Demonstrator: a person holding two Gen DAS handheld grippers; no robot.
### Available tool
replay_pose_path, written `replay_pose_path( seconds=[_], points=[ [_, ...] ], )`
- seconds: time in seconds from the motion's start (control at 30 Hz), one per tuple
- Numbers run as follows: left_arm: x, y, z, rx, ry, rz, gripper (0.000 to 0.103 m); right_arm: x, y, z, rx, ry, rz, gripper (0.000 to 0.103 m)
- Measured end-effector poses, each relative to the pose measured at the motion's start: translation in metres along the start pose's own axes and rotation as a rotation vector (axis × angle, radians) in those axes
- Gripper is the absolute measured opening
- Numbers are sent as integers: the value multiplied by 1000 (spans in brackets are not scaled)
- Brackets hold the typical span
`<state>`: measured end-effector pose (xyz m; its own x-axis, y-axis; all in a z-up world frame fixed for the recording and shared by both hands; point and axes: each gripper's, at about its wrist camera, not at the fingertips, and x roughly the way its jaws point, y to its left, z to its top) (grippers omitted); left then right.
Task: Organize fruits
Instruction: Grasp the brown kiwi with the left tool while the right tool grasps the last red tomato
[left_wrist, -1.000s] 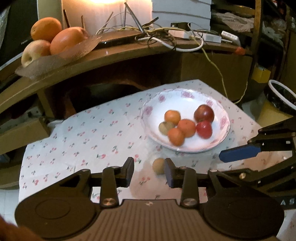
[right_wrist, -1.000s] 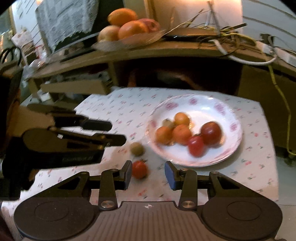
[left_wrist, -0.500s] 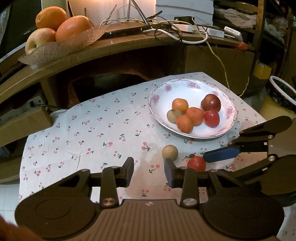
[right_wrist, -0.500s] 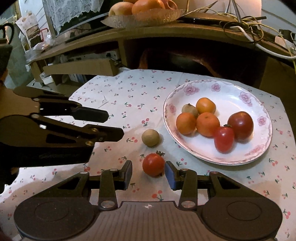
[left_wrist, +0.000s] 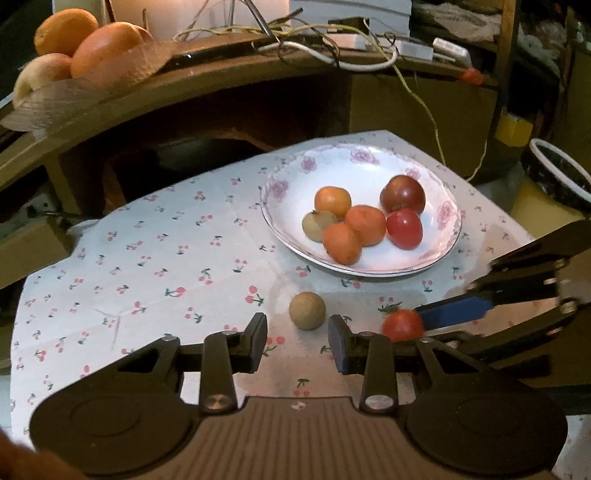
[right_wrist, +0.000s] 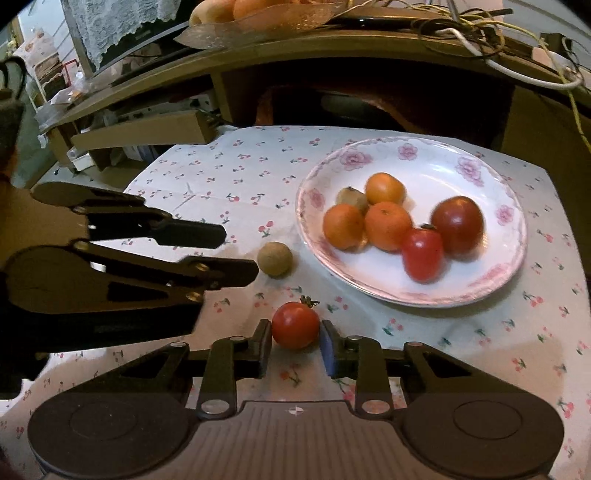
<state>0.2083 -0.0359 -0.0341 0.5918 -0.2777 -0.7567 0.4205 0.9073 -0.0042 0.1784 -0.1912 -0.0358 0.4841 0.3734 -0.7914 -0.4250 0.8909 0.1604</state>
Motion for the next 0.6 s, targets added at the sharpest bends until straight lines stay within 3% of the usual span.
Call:
replay_pose_path(
  seconds=[0.43, 0.6],
  points=[
    [24, -9, 4, -10, -3, 24, 42, -11, -23, -10, 49, 19, -18, 29],
    [21, -14, 3, 3, 1, 24, 33, -11, -24, -9, 51, 14, -26, 29]
  ],
)
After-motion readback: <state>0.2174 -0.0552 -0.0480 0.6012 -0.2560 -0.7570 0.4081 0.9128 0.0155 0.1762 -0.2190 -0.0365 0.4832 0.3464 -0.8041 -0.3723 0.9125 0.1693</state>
